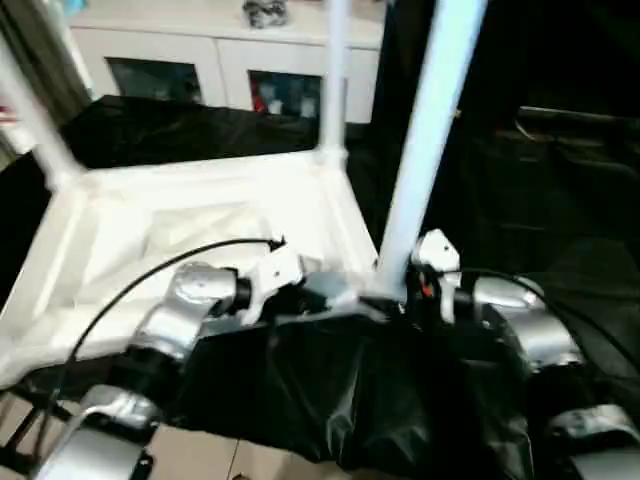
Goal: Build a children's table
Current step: Rotate leg to tighten
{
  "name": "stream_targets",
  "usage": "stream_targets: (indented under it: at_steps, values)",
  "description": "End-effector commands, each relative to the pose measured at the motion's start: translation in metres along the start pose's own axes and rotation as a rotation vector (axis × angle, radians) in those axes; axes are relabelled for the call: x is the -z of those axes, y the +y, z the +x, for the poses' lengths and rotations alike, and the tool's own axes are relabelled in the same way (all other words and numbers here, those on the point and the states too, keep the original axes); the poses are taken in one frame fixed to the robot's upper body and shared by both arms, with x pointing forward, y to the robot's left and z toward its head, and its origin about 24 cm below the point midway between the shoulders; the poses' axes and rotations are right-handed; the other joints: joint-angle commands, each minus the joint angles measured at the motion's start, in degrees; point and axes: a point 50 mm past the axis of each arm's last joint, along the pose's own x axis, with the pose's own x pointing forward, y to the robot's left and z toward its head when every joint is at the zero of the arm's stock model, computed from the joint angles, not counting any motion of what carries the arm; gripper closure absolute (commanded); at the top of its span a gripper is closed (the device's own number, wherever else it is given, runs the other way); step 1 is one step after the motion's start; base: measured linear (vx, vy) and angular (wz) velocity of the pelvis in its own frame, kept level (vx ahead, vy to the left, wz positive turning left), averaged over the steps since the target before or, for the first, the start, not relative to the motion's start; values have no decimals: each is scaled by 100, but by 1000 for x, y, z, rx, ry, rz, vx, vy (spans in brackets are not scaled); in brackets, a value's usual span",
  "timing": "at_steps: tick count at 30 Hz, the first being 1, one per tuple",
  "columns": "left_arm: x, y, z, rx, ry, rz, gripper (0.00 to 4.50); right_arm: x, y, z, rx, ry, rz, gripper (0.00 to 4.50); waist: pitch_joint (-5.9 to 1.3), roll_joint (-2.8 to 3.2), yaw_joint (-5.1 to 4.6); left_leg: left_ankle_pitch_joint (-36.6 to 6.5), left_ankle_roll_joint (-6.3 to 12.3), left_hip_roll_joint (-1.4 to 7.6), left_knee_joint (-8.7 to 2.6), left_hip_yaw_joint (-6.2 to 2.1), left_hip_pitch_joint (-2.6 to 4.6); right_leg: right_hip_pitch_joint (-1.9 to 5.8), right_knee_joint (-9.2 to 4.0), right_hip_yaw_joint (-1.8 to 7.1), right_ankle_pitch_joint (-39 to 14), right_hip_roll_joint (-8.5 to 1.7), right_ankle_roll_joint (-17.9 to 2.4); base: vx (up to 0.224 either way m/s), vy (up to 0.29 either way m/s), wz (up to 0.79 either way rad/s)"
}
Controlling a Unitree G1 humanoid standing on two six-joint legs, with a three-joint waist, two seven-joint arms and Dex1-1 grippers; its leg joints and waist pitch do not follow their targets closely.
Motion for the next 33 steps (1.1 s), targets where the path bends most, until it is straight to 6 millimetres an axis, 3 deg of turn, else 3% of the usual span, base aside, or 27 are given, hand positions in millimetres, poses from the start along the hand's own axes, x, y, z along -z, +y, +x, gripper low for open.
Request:
stream_targets:
  at_steps: [1, 9, 14, 18, 22, 23, 28, 30, 31, 33]
  values:
    - [-12, 1, 4, 9, -27, 43, 450, -6, 9, 7, -94, -20, -24, 91, -384, -19, 16, -1290, 286, 260, -394, -93, 109, 253, -355, 206, -1156, -350, -1486, 0, 0, 0]
    - [-10, -2, 2, 29, -37, 35, 450, -4, 15, 5, -148, -8, -13, 151, -413, -22, 84, -929, 402, 251, -361, -80, 96, 271, -309, 203, -695, -350, -1531, 0, 0, 0]
    - [-9, -2, 4, 16, -41, 34, 450, -1, 19, 8, -149, -13, -6, 184, -396, -16, 78, -1152, 303, 252, -379, -90, 105, 259, -349, 203, -1072, -351, -1448, 0, 0, 0]
    - [-9, 0, 6, -23, -41, 32, 450, 1, 19, 11, -102, -28, 1, 189, -393, -26, 70, -1157, 272, 252, -384, -95, 103, 253, -348, 206, -1086, -352, -1429, 0, 0, 0]
    - [-12, 7, 20, -154, -39, 1, 450, 9, 8, 31, 220, -70, 93, 191, -372, -42, 10, -1327, 125, 226, -402, -111, 111, 226, -401, 213, -1505, -366, -1308, 0, 0, 0]
    - [-14, 8, 25, -175, -44, -5, 450, 12, 6, 36, 287, -69, 123, 191, -356, -40, -44, -1502, 0, 212, -423, -129, 114, 216, -432, 213, -1920, -369, -1183, 0, 0, 0]
    - [-26, 10, 51, -257, -51, -23, 450, 16, 3, 61, 533, -49, 217, 191, -354, -34, -119, -1661, -61, 202, -427, -140, 134, 183, -481, 220, -2147, -353, -1054, 0, 0, 0]
    - [-30, 9, 59, -275, -55, -23, 450, 14, 3, 70, 577, -47, 240, 191, -351, -44, -129, -1754, -66, 193, -430, -141, 141, 177, -505, 221, -2237, -349, -990, 0, 0, 0]
    - [-32, 9, 63, -279, -59, -20, 450, 11, 4, 75, 580, -56, 240, 191, -348, -6, -137, -1793, -71, 195, -430, -140, 141, 164, -514, 229, -2229, -357, -996, 0, 0, 0]
    - [-35, 7, 68, -274, -64, -15, 450, 6, 6, 83, 570, -68, 216, 191, -354, -22, -139, -1823, -63, 190, -436, -151, 134, 182, -508, 217, -2227, -352, -988, 0, 0, 0]
